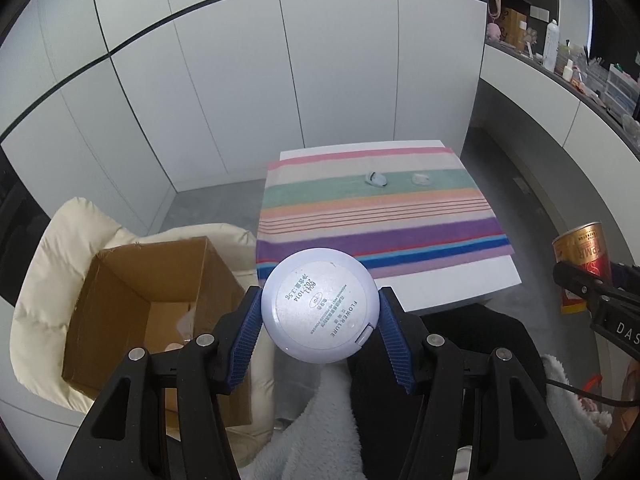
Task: Organize objects
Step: 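Lift the white compact and FPI can and carry them over the cardboard box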
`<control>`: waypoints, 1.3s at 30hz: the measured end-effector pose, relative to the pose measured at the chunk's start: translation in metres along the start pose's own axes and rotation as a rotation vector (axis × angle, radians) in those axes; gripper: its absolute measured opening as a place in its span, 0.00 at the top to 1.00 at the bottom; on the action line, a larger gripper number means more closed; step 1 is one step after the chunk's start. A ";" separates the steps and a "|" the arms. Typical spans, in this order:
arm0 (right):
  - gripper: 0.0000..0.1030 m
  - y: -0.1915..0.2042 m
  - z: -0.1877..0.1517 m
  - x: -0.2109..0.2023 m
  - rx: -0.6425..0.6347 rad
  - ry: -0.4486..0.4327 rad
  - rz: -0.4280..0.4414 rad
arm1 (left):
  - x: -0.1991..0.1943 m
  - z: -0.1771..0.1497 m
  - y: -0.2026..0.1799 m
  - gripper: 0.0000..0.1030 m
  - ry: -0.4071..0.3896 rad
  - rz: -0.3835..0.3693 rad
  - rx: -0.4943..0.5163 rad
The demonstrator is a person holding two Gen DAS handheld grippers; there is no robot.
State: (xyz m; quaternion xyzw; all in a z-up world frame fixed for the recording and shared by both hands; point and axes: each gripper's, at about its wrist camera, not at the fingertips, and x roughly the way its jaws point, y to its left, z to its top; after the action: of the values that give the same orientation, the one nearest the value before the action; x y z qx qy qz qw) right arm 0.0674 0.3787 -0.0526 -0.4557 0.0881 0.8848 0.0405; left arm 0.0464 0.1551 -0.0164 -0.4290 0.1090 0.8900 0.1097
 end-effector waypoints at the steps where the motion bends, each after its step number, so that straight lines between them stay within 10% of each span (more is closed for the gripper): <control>1: 0.45 0.000 -0.001 -0.001 0.004 0.001 0.001 | -0.001 0.001 0.001 0.44 -0.003 0.002 -0.006; 19: 0.45 0.037 -0.001 0.013 -0.105 0.049 0.041 | 0.001 -0.007 0.053 0.44 0.022 0.047 -0.114; 39: 0.45 0.212 -0.048 0.033 -0.509 0.155 0.332 | -0.032 -0.109 0.196 0.44 0.104 0.263 -0.440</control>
State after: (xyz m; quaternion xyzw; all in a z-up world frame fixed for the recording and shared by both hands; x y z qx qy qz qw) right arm 0.0549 0.1606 -0.0813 -0.4967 -0.0602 0.8356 -0.2268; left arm 0.0900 -0.0661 -0.0378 -0.4700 -0.0269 0.8755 -0.1085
